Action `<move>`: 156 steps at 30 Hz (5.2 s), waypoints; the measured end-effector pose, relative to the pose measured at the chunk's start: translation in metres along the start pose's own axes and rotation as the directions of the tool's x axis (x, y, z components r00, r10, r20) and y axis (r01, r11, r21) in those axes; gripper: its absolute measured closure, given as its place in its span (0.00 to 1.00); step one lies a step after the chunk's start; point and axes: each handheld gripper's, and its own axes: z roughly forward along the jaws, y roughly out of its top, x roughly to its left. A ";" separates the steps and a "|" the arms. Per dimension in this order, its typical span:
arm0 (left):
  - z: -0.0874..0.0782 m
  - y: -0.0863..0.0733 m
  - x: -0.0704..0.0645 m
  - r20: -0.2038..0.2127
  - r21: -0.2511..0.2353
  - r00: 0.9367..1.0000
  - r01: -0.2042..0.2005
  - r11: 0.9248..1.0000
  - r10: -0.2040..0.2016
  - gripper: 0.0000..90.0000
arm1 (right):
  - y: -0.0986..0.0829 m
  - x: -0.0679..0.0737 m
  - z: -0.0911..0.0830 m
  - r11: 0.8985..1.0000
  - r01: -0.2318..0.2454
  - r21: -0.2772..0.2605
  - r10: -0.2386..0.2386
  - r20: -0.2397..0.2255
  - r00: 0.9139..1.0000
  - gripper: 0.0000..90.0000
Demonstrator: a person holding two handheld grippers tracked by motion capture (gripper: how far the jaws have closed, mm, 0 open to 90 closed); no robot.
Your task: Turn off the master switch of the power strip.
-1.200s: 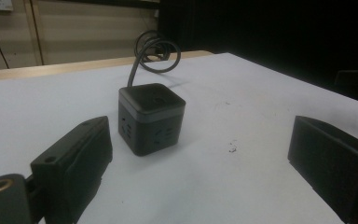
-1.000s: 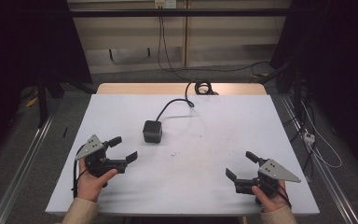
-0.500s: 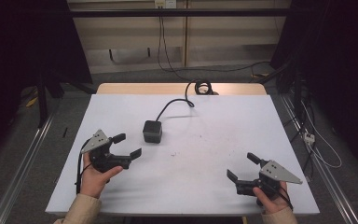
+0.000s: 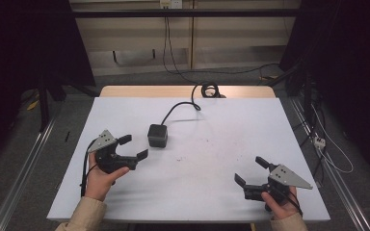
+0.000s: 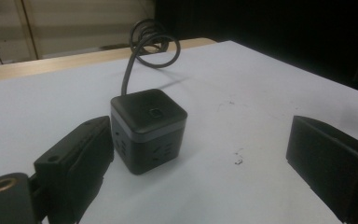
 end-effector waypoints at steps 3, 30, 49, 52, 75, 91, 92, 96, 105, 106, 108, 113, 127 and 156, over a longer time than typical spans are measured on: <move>0.001 0.000 0.001 -0.003 0.002 1.000 -0.002 1.000 0.002 0.09 | 0.000 -0.001 -0.001 1.000 0.002 0.002 -0.002 0.000 1.000 0.03; 0.026 0.006 0.009 -0.044 0.042 0.999 0.024 0.999 -0.022 0.09 | 0.002 -0.001 0.004 1.000 0.014 -0.008 -0.014 -0.019 1.000 0.03; 0.037 0.014 0.015 -0.060 0.043 0.998 -0.012 0.999 0.014 0.24 | 0.002 -0.001 0.003 1.000 0.016 -0.006 -0.016 -0.016 1.000 0.03; 0.037 0.014 0.016 -0.056 0.041 0.998 -0.014 0.999 0.016 0.30 | 0.002 -0.001 0.003 1.000 0.012 -0.006 -0.012 -0.017 1.000 0.03; 0.042 0.018 0.019 -0.036 0.054 0.998 -0.048 0.997 0.050 0.58 | 0.002 -0.001 0.004 1.000 0.016 -0.005 -0.017 -0.023 1.000 0.03; 0.049 0.021 0.018 -0.019 0.063 1.000 -0.023 0.998 0.024 0.61 | 0.002 -0.001 0.003 1.000 0.020 -0.008 -0.020 -0.025 0.999 0.03; 0.049 0.021 0.019 -0.022 0.063 0.999 -0.029 0.998 0.031 0.62 | 0.002 -0.001 0.004 1.000 0.018 -0.007 -0.018 -0.026 0.999 0.03; 0.049 0.021 0.020 -0.021 0.062 1.000 -0.015 0.998 0.016 0.64 | 0.002 -0.001 0.004 1.000 0.021 -0.008 -0.021 -0.029 0.999 0.03; 0.048 0.022 0.022 -0.030 0.060 1.000 -0.007 0.998 0.009 0.69 | 0.002 -0.001 0.004 1.000 0.023 -0.007 -0.024 -0.031 0.999 0.03; 0.049 0.023 0.022 -0.030 0.070 0.999 -0.012 0.997 0.014 0.69 | 0.002 -0.001 0.004 1.000 0.022 -0.008 -0.022 -0.032 0.999 0.03; 0.049 0.024 0.022 -0.028 0.073 1.000 -0.010 0.997 0.012 0.70 | 0.002 -0.001 0.004 1.000 0.022 -0.008 -0.023 -0.030 0.999 0.03; 0.053 0.029 0.021 -0.018 0.079 1.000 -0.010 0.997 0.012 0.72 | 0.002 -0.001 0.004 1.000 0.024 -0.009 -0.024 -0.029 0.999 0.03; 0.058 0.029 0.026 -0.035 0.104 0.999 0.003 0.995 0.001 0.79 | 0.002 -0.001 0.003 1.000 0.028 -0.009 -0.028 -0.030 0.999 0.03; 0.069 0.024 0.026 -0.044 0.133 0.999 0.033 0.991 -0.028 0.93 | 0.002 0.000 0.004 1.000 0.028 -0.007 -0.029 -0.033 0.999 0.03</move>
